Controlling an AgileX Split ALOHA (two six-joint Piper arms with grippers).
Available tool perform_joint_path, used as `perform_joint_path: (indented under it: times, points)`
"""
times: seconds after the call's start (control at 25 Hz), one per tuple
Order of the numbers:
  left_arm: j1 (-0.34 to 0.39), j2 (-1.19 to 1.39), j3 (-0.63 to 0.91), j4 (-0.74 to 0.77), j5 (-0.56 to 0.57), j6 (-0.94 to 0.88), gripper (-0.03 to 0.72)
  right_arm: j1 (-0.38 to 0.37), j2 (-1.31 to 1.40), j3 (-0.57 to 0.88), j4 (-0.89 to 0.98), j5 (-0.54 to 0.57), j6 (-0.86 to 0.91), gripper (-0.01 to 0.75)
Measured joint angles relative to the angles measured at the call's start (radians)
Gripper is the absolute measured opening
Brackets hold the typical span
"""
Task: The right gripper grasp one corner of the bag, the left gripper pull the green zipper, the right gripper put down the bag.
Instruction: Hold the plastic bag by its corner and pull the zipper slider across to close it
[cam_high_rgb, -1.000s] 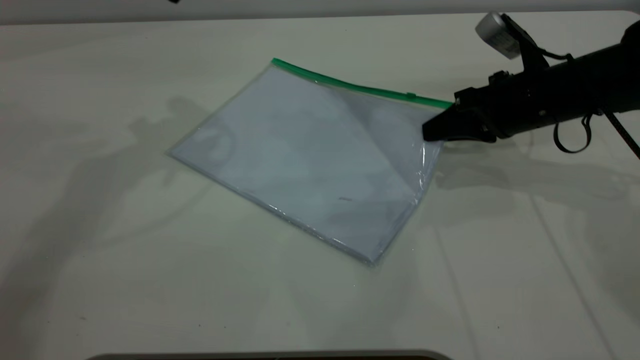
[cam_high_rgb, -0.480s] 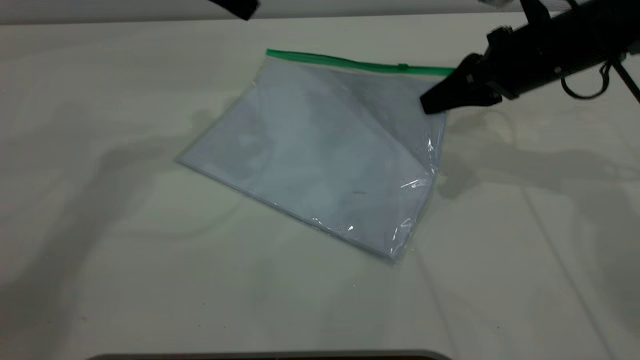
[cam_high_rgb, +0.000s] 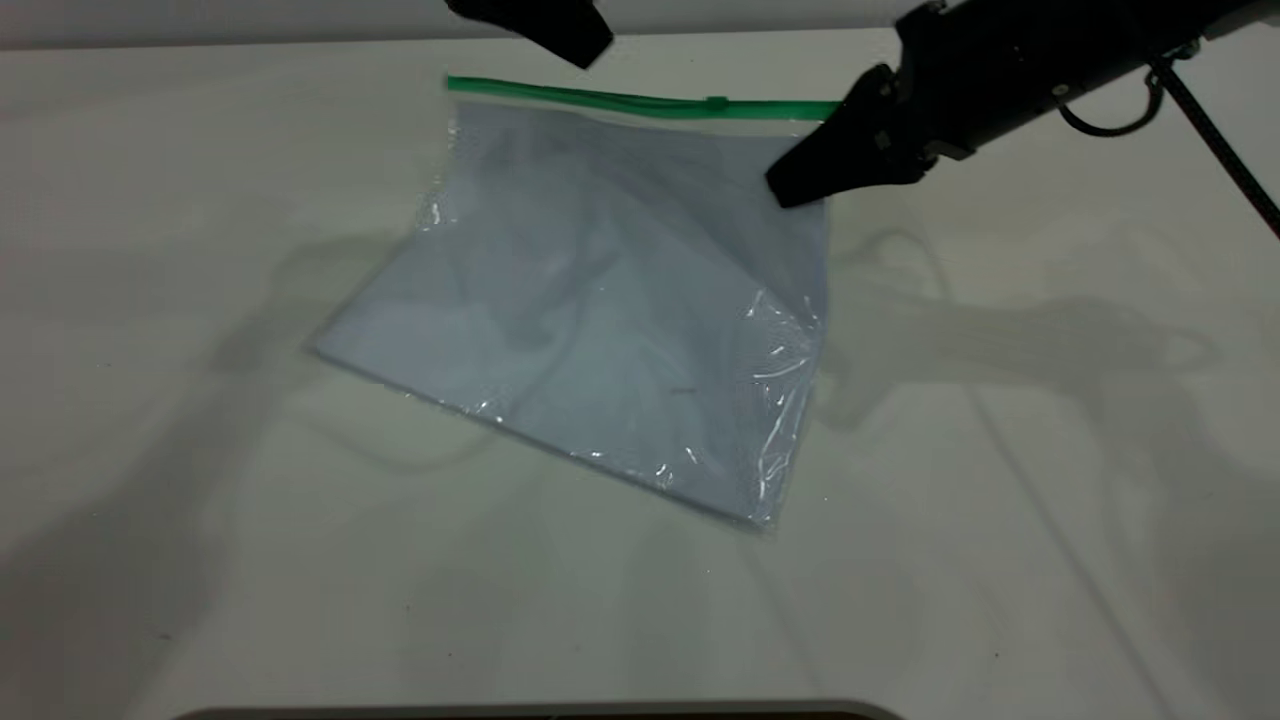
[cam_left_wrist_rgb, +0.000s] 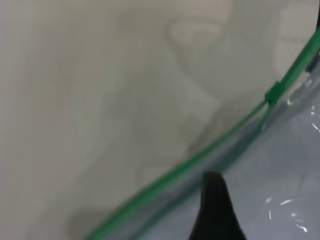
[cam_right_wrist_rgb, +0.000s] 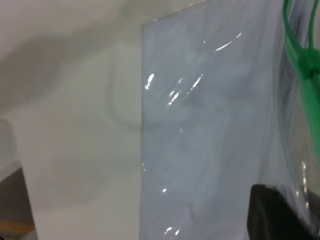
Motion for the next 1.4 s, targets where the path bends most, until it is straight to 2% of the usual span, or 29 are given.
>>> perform_joint_path:
  times: [0.4, 0.72, 0.92, 1.28, 1.4]
  points:
    - [-0.089, 0.042, -0.022, 0.0, -0.014, 0.122, 0.582, 0.007, -0.008, 0.0, -0.003, 0.044, -0.023, 0.034]
    - [-0.102, 0.053, -0.033, 0.0, -0.022, 0.134, 0.559, 0.007, -0.009, 0.0, -0.004, 0.056, -0.028, 0.034]
    - [-0.104, 0.061, -0.034, 0.0, -0.021, 0.146, 0.48, 0.007, -0.009, 0.0, -0.004, 0.056, -0.028, 0.034]
    - [-0.104, 0.068, -0.034, -0.052, -0.021, 0.168, 0.265, 0.007, -0.009, 0.0, -0.004, 0.056, -0.029, 0.034]
    - [-0.104, 0.068, -0.034, -0.076, -0.021, 0.181, 0.228, 0.007, -0.009, 0.0, -0.004, 0.056, -0.029, 0.034]
